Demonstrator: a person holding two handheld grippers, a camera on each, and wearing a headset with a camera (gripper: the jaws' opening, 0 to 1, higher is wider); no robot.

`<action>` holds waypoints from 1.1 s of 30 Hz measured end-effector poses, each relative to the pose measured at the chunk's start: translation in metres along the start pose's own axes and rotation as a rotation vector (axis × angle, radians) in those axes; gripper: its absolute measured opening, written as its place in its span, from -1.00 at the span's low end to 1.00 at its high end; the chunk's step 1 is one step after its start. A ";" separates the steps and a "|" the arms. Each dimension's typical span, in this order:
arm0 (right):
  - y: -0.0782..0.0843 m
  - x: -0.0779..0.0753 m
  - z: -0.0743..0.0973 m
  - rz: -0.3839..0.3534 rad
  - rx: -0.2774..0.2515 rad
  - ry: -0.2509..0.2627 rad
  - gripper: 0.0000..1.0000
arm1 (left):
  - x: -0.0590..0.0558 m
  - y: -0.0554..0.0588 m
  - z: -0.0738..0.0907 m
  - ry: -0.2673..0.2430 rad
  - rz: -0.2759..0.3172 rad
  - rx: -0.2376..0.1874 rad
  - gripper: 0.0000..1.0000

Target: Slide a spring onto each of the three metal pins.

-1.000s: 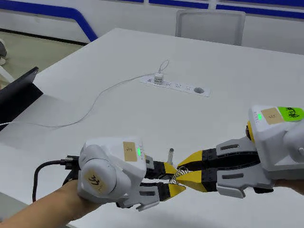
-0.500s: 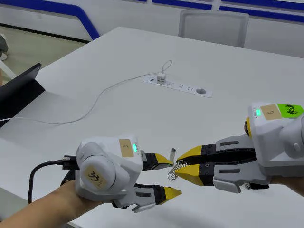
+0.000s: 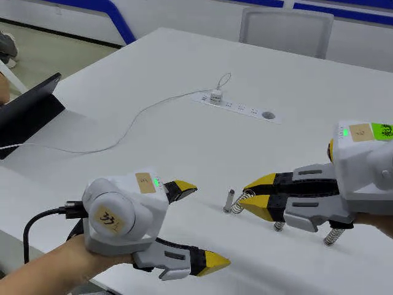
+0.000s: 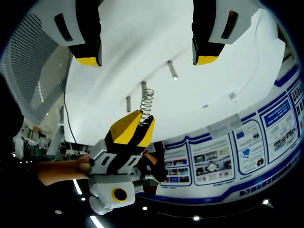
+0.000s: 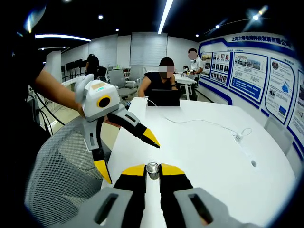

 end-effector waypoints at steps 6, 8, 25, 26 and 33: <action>-0.001 -0.018 -0.005 -0.021 0.011 0.040 -0.79 | 0.011 0.010 0.009 -0.058 0.039 0.001 0.86; 0.001 -0.024 -0.006 -0.033 0.024 0.060 -0.79 | 0.014 0.011 0.012 -0.066 0.049 -0.010 0.90; 0.022 -0.061 -0.039 -0.138 0.114 0.154 -0.79 | 0.023 0.030 0.024 -0.118 0.131 -0.016 1.00; 0.024 -0.062 -0.041 -0.144 0.118 0.155 -0.79 | 0.023 0.030 0.024 -0.115 0.130 -0.016 1.00; 0.034 -0.065 -0.053 -0.183 0.151 0.145 -0.79 | 0.025 0.030 0.024 -0.118 0.166 -0.026 1.00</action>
Point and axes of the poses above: the centre of the closed fingertips' face, and the gripper's own axes: z roughly backward along the fingers, x roughly to its left, y roughly out of its underside, the point moved 6 cm from there along z, roughly backward along the fingers, and after that the axes turned 5 degrees about -x, right-handed, at the moved point
